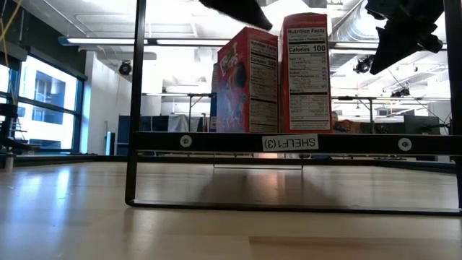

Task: Stack cereal on shelf
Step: Put the red cereal box on the shelf aligned with the other red cereal box

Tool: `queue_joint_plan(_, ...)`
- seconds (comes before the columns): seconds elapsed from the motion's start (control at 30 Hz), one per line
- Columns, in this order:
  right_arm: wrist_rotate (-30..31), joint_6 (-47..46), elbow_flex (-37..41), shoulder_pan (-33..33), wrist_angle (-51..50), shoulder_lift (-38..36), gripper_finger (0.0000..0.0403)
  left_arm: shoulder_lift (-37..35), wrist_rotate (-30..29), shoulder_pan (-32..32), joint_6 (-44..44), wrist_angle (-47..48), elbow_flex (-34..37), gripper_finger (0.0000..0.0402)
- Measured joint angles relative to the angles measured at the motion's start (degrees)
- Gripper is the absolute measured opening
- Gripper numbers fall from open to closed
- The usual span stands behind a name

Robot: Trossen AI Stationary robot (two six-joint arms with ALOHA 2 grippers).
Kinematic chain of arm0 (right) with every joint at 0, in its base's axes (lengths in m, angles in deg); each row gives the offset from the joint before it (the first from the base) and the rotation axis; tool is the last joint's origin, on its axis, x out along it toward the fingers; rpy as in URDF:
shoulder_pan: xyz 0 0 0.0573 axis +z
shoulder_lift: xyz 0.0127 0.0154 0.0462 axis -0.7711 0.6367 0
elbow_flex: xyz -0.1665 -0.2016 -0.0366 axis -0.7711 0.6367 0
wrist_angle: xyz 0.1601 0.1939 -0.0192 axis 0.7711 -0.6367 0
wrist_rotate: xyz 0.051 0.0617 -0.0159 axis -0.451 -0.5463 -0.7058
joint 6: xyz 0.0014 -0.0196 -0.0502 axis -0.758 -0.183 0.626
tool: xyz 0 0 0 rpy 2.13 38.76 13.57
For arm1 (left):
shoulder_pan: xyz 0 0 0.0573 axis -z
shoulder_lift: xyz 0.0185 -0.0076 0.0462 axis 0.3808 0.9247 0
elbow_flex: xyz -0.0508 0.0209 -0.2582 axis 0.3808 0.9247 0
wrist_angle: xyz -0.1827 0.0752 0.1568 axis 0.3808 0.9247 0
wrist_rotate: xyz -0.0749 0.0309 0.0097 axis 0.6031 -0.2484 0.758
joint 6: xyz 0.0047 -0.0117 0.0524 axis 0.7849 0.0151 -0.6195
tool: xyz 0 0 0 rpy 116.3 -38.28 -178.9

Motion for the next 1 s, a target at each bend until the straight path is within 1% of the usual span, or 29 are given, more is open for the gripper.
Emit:
queue_joint_plan(0.13, -0.01, 0.00, 0.00, -0.01, 0.03, 0.02, 0.0001, 0.67, 2.61, 0.16, 1.37, 1.05, 0.13, 0.0000)
queue_joint_plan(0.33, 0.07, -0.04, 0.00, -0.01, 0.03, 0.00, 0.0001, 0.85, 2.86, 0.29, 3.91, 2.17, 0.13, 0.0000)
queue_joint_plan(0.43, 0.13, -0.04, 0.00, 0.01, 0.03, 0.00, 0.0001, 0.85, 4.37, 0.29, 4.15, 2.65, 0.13, 0.0000)
queue_joint_plan(0.57, 0.25, -0.02, 0.00, -0.01, 0.03, 0.00, 0.0001, 0.71, 7.42, 0.25, 2.57, 5.69, -0.03, 0.0000)
queue_joint_plan(0.7, 0.34, -0.04, 0.00, -0.01, 0.02, 0.02, 0.0001, 0.63, 8.85, 0.25, -0.03, 7.24, -0.07, 0.0000)
queue_joint_plan(0.77, 0.34, -0.04, 0.00, -0.01, -0.04, 0.00, 0.0001, 0.16, 10.78, 0.21, -1.03, 7.73, -0.04, 0.0000)
queue_joint_plan(0.93, 0.36, 0.24, 0.00, 0.02, -0.45, 0.00, 0.0001, 0.05, 18.19, 0.35, -1.87, 8.44, -0.04, 0.0000)
queue_joint_plan(1.0, 0.38, 0.39, 0.00, 0.01, -0.46, 0.02, 0.0001, 0.04, 19.44, 0.54, -2.00, 8.52, -0.03, 0.0000)
